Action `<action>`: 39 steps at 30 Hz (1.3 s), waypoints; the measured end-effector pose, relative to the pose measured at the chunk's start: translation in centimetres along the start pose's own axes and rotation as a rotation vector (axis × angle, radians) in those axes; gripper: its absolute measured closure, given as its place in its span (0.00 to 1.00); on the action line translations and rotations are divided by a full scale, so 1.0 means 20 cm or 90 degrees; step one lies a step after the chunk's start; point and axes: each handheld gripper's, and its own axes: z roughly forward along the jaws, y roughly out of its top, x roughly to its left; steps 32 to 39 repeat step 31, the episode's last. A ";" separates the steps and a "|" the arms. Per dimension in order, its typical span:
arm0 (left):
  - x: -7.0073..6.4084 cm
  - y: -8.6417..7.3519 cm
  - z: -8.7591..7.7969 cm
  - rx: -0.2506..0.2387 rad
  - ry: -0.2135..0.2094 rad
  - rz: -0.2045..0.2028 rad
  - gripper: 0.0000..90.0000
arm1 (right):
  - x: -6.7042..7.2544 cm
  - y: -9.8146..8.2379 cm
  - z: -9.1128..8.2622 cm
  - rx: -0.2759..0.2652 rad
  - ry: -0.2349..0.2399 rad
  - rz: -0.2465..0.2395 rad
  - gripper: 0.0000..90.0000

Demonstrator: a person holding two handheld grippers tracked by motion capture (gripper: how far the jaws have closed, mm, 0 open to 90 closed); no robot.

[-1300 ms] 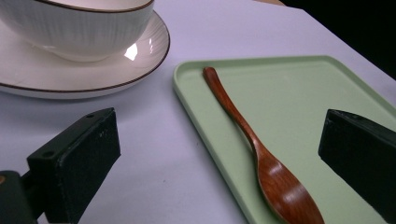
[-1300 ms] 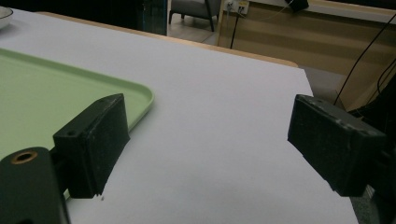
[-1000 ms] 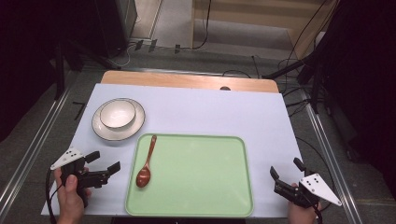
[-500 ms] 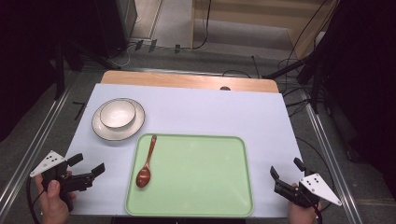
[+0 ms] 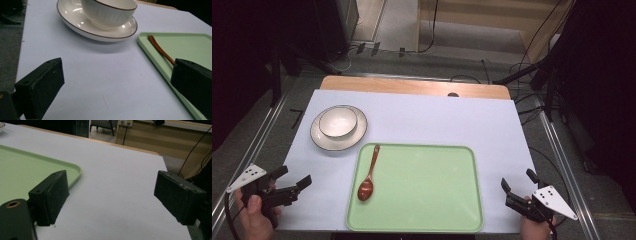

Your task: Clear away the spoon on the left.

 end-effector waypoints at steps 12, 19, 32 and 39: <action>0.01 0.00 -0.01 -0.009 -0.001 -0.004 0.00 | 0.00 0.00 0.00 0.001 0.002 -0.003 0.15; 0.00 0.00 0.00 -0.008 -0.001 -0.002 0.00 | 0.00 0.00 0.00 0.001 0.001 -0.003 0.15; 0.00 0.00 0.02 -0.005 -0.014 -0.002 0.00 | 0.00 0.00 0.00 0.001 0.001 -0.003 0.15; 0.00 0.00 0.02 -0.005 -0.014 -0.002 0.00 | 0.00 0.00 0.00 0.001 0.001 -0.003 0.15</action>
